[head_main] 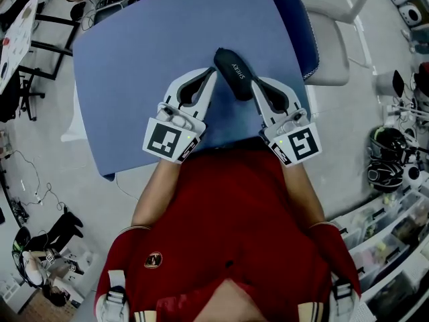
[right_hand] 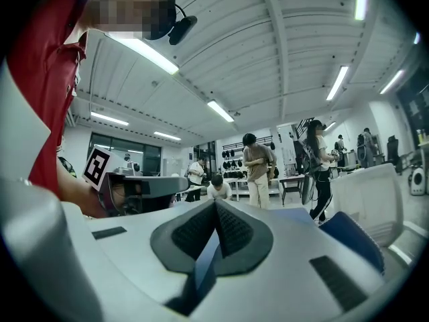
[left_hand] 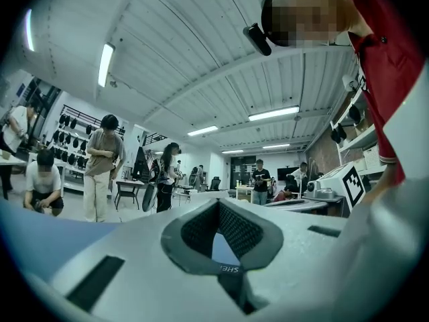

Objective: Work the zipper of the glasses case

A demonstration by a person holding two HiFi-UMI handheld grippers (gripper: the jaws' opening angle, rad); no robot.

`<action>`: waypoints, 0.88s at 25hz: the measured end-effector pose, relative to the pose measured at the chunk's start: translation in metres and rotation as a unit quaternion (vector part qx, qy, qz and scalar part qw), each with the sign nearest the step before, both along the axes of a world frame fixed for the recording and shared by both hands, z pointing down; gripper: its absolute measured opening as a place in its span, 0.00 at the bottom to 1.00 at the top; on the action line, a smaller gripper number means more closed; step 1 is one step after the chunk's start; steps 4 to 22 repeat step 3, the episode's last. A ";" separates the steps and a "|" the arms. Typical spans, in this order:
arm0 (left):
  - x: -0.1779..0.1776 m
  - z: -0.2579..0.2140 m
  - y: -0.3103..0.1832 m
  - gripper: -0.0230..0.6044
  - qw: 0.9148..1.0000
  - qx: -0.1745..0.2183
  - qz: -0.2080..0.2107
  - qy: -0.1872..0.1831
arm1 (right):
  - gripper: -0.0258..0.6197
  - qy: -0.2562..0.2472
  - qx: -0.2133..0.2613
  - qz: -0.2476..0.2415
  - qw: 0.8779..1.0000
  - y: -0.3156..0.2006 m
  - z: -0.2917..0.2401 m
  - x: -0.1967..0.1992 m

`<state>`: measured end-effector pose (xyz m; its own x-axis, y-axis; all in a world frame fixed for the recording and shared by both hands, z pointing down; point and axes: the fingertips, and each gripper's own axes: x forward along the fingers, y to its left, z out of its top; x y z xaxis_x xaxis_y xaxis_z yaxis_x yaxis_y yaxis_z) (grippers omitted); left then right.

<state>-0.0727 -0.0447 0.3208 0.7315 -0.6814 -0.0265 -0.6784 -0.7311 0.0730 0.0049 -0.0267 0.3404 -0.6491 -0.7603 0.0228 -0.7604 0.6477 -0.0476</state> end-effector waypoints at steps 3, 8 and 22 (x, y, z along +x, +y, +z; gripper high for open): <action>-0.001 0.001 -0.003 0.05 1.000 -0.002 0.002 0.001 | 0.04 0.001 -0.002 0.003 1.000 -0.002 0.001 -0.001; -0.001 0.001 -0.003 0.05 1.000 -0.002 0.002 0.001 | 0.04 0.001 -0.002 0.003 1.000 -0.002 0.001 -0.001; -0.001 0.001 -0.003 0.05 1.000 -0.002 0.002 0.001 | 0.04 0.001 -0.002 0.003 1.000 -0.002 0.001 -0.001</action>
